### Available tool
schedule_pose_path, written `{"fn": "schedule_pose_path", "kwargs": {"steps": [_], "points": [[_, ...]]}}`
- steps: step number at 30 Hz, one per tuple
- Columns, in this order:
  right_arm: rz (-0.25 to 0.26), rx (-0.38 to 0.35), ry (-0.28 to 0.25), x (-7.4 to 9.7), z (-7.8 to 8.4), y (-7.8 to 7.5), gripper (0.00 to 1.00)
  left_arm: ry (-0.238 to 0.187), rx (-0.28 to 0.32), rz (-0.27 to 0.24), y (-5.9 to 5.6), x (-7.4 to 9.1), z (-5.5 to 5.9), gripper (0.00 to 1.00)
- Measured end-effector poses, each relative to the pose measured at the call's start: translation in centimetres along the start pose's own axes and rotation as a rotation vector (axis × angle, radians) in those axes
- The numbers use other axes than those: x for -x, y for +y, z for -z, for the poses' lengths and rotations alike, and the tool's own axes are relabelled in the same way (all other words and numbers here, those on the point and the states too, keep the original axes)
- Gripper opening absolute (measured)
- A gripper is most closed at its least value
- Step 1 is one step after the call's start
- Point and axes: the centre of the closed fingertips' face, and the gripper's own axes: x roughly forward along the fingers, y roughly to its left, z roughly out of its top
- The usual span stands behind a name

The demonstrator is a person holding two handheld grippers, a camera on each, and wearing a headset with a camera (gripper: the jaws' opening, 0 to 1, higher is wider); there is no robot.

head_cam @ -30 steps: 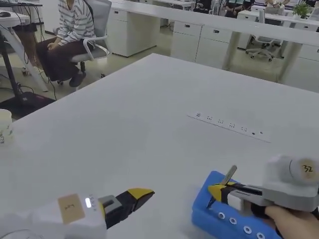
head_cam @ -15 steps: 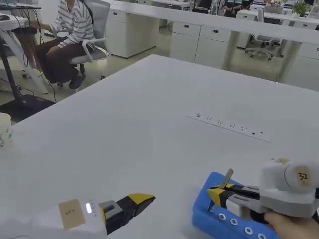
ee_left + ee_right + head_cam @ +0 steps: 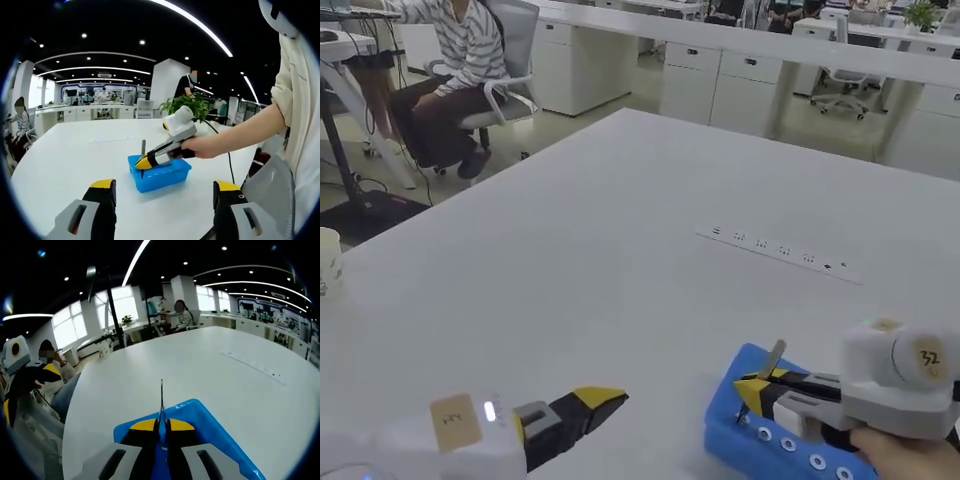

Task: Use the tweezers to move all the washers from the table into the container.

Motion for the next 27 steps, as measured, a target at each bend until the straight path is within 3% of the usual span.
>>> {"fn": "schedule_pose_path", "kwargs": {"steps": [8,14,17,20,27], "points": [[0.010,-0.003,-0.023,0.4,-0.9,0.0,0.04,0.013,0.008,0.017,-0.2,-0.1,0.0,0.81],[-0.001,0.016,-0.072,2.2,-2.8,0.6,0.04,0.026,0.013,0.033,-0.4,0.0,-0.1,0.81],[-0.008,0.011,-0.103,3.1,-3.5,1.1,0.04,0.041,0.008,0.048,-0.6,-0.1,0.0,0.79],[-0.023,0.025,-0.111,4.1,-4.0,2.6,0.04,0.058,-0.004,0.062,-0.6,-0.1,-0.1,0.76],[-0.067,0.064,-0.099,6.5,-3.5,5.0,0.04,0.053,-0.014,0.130,-0.8,-0.1,-2.1,0.64]]}}
